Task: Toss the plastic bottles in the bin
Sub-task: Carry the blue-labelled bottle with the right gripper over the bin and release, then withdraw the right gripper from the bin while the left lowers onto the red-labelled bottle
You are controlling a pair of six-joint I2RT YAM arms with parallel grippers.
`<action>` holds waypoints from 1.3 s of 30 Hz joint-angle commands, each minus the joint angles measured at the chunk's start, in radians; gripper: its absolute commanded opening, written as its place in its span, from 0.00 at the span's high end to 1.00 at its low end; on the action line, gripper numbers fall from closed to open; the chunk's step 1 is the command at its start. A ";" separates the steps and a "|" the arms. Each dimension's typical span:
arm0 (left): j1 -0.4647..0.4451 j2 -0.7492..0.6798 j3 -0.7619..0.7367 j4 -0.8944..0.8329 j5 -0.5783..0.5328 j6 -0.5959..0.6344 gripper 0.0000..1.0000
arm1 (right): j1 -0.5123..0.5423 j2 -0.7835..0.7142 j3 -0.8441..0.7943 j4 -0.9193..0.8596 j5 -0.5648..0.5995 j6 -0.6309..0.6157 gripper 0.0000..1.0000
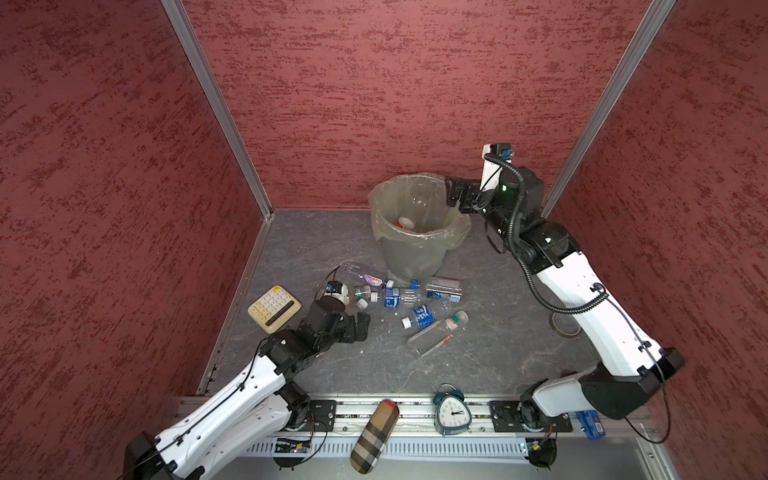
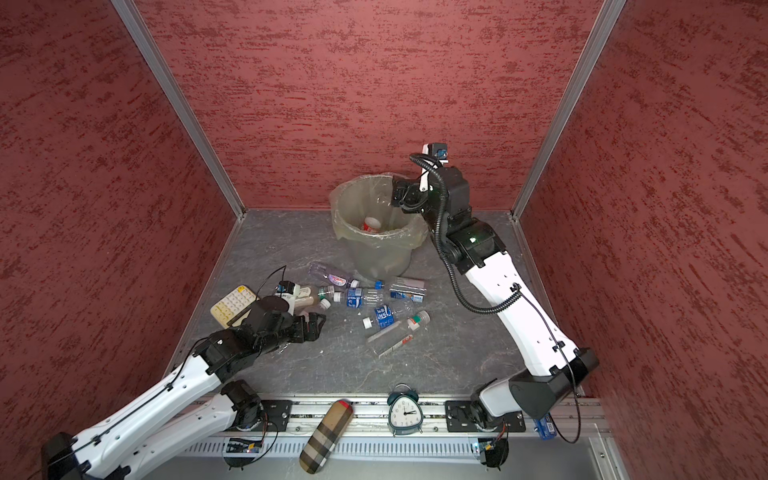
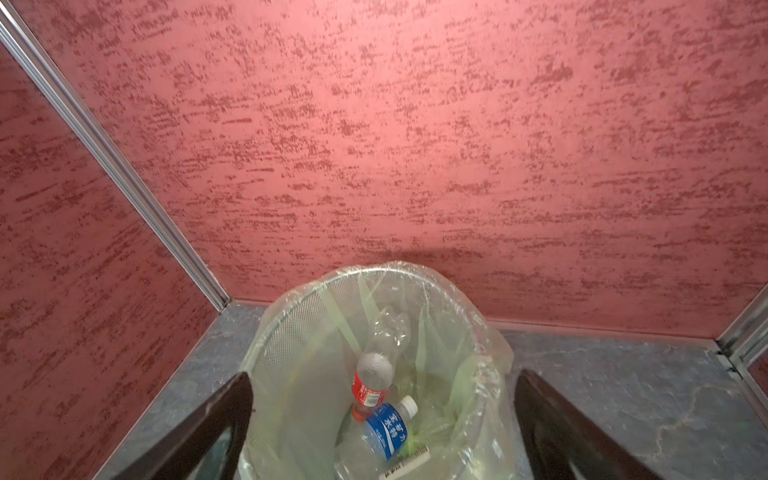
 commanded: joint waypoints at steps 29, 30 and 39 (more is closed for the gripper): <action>0.145 0.268 0.000 0.039 0.022 -0.012 0.01 | 0.001 -0.363 -0.606 0.062 -0.034 0.199 0.01; 0.148 0.272 -0.003 0.041 0.032 -0.011 0.01 | 0.000 -0.369 -0.609 0.057 -0.029 0.199 0.01; 0.150 0.295 -0.021 0.033 0.080 0.001 0.01 | 0.001 -0.367 -0.613 0.055 -0.018 0.200 0.01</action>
